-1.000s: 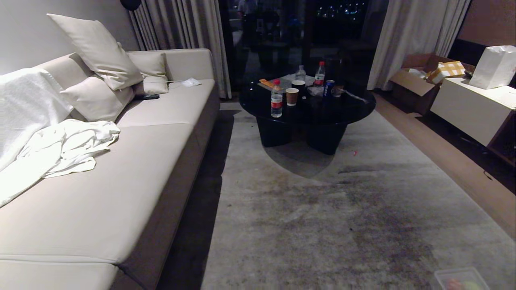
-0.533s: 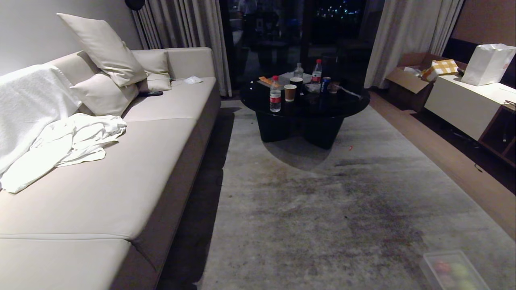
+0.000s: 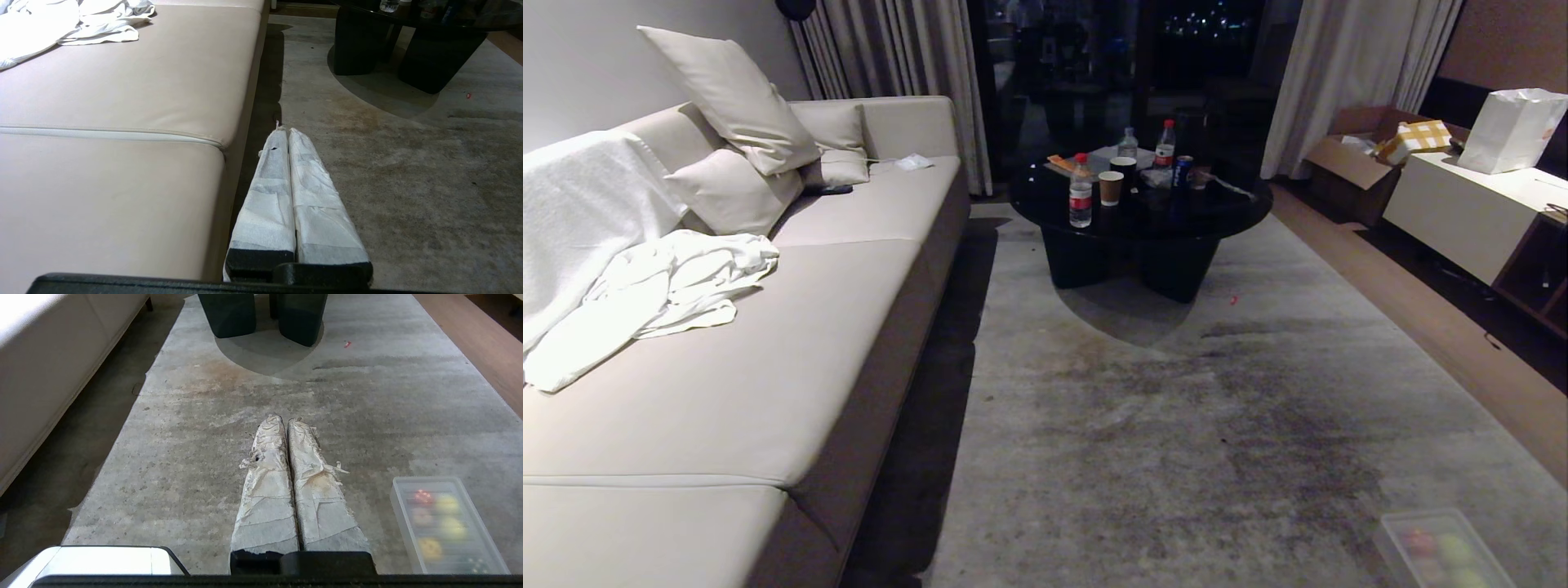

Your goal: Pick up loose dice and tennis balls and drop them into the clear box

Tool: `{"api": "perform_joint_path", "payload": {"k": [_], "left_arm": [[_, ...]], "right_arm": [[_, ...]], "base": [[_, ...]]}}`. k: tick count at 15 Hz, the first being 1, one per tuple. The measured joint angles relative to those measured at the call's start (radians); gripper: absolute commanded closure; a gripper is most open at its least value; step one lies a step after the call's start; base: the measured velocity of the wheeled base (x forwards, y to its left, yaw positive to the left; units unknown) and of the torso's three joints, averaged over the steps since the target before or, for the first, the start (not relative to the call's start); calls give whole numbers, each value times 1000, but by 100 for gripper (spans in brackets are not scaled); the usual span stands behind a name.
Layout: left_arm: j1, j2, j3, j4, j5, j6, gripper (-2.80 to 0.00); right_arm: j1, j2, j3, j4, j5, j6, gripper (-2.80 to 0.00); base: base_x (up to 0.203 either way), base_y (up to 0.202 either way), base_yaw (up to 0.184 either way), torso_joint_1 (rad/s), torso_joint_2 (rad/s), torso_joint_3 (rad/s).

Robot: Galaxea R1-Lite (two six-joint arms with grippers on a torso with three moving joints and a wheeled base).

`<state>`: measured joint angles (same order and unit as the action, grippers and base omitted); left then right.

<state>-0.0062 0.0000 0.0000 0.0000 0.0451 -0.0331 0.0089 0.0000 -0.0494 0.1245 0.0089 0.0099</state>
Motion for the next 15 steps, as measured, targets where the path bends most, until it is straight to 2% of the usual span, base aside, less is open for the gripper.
{"api": "perform_joint_path", "payload": {"k": [15], "left_arm": [[0,0,0,0,1,0,0]], "right_arm": [[0,0,0,1,-4,3,0]], "base": [[0,0,0,0,0,0]]}}
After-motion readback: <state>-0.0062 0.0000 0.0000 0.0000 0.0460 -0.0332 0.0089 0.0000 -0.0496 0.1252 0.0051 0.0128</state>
